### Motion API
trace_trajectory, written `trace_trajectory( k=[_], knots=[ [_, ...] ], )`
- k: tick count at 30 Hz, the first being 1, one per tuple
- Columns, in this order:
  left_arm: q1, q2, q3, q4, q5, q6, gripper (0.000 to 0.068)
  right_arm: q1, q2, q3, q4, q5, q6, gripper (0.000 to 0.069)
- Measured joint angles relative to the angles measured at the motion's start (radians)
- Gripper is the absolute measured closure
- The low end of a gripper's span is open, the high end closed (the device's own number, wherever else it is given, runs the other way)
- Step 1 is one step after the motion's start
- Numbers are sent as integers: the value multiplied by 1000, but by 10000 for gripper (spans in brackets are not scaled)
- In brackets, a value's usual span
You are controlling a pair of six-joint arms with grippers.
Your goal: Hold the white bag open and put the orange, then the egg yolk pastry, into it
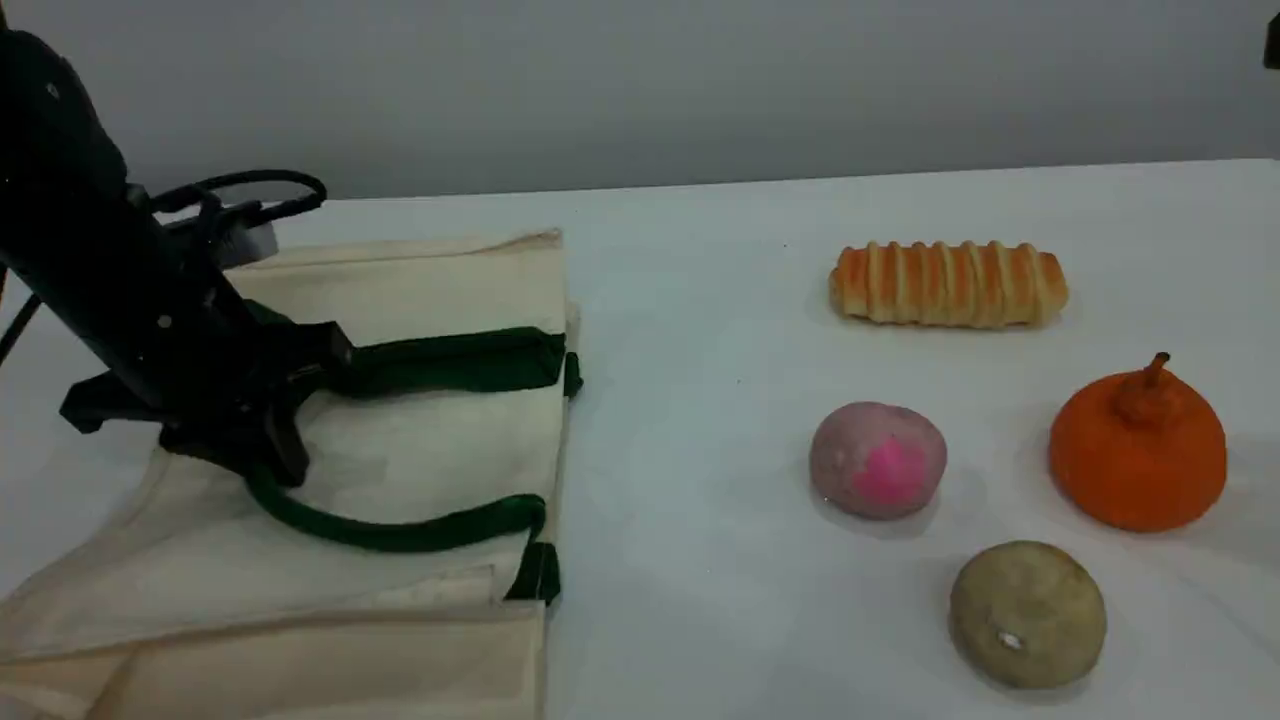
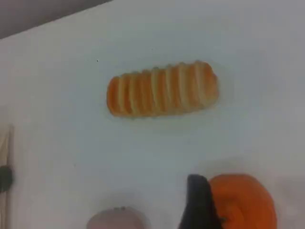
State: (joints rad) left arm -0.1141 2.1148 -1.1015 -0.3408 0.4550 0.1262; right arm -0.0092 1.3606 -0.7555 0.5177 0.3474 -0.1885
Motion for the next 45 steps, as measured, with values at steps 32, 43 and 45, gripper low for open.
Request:
trace_trajectory(
  k=[32, 43, 45],
  knots=[
    [-160, -603, -386, -89, 614, 153, 617, 0, 132, 22, 196, 23, -219, 248],
    [-160, -603, -386, -32, 606, 125, 617, 0, 263, 22, 438, 22, -484, 248],
    [-160, -603, -386, -32, 606, 126, 617, 0, 288, 22, 454, 19, -502, 248]
  ],
)
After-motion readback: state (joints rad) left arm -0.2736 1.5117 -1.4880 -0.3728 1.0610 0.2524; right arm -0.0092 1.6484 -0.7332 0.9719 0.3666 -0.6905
